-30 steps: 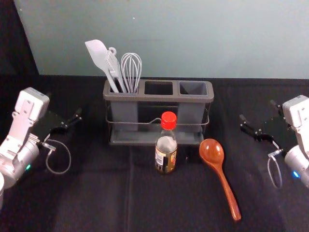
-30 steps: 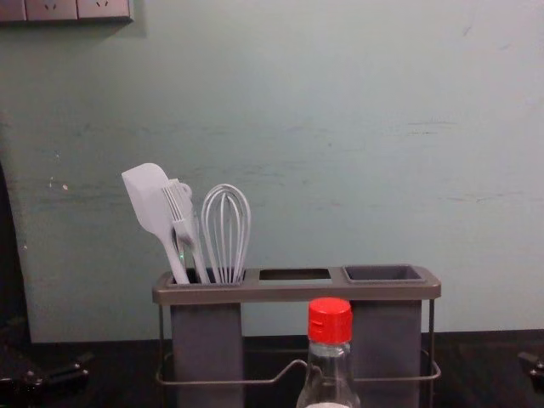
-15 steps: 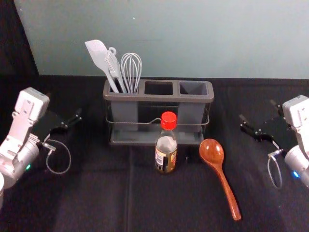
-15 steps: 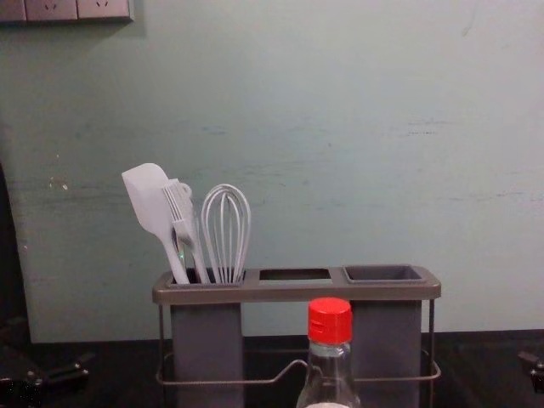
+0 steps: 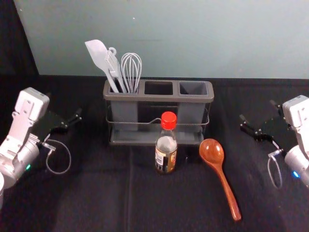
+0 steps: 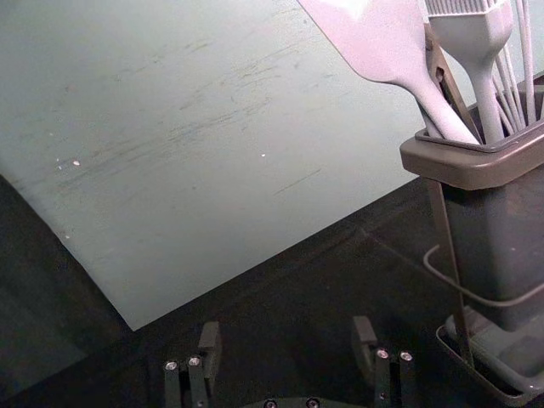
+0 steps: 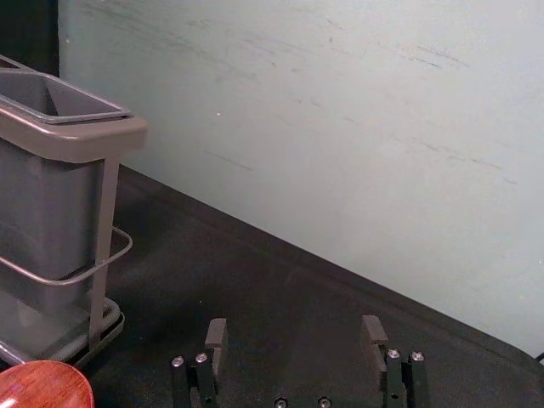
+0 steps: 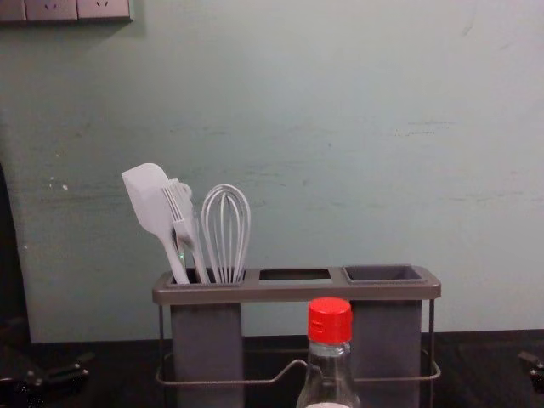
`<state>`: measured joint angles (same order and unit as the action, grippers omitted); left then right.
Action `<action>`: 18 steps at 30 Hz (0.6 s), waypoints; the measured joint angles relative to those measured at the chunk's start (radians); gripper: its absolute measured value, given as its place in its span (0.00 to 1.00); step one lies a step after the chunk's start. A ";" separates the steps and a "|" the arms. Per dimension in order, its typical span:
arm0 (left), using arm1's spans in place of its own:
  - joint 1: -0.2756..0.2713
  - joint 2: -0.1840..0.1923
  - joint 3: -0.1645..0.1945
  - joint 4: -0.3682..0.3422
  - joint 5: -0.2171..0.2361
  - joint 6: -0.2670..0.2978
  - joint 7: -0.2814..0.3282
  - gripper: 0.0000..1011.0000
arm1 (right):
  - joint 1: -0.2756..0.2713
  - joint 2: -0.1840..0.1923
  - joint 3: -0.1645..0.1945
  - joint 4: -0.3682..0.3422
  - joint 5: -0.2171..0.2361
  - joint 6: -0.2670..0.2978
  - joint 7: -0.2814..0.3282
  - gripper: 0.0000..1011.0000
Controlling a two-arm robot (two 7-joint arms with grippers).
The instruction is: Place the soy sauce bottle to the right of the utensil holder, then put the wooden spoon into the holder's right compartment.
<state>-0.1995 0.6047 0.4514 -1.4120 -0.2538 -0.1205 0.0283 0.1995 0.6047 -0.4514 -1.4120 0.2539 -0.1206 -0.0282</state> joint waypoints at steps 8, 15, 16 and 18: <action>0.000 0.000 0.000 0.000 0.000 0.000 0.000 0.99 | 0.000 0.000 0.000 0.000 0.000 0.000 0.000 0.99; 0.000 0.000 0.000 0.000 0.000 0.000 0.000 0.99 | -0.012 0.002 0.011 -0.015 0.006 0.004 0.005 0.99; 0.000 0.000 0.000 0.000 0.000 0.000 0.000 0.99 | -0.025 0.008 0.020 -0.032 0.014 0.011 0.015 0.99; 0.000 0.000 0.000 0.000 0.000 0.000 0.000 0.99 | -0.037 0.014 0.027 -0.053 0.023 0.023 0.024 0.99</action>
<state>-0.1995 0.6047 0.4514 -1.4120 -0.2539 -0.1205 0.0283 0.1623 0.6189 -0.4243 -1.4647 0.2767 -0.0976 -0.0039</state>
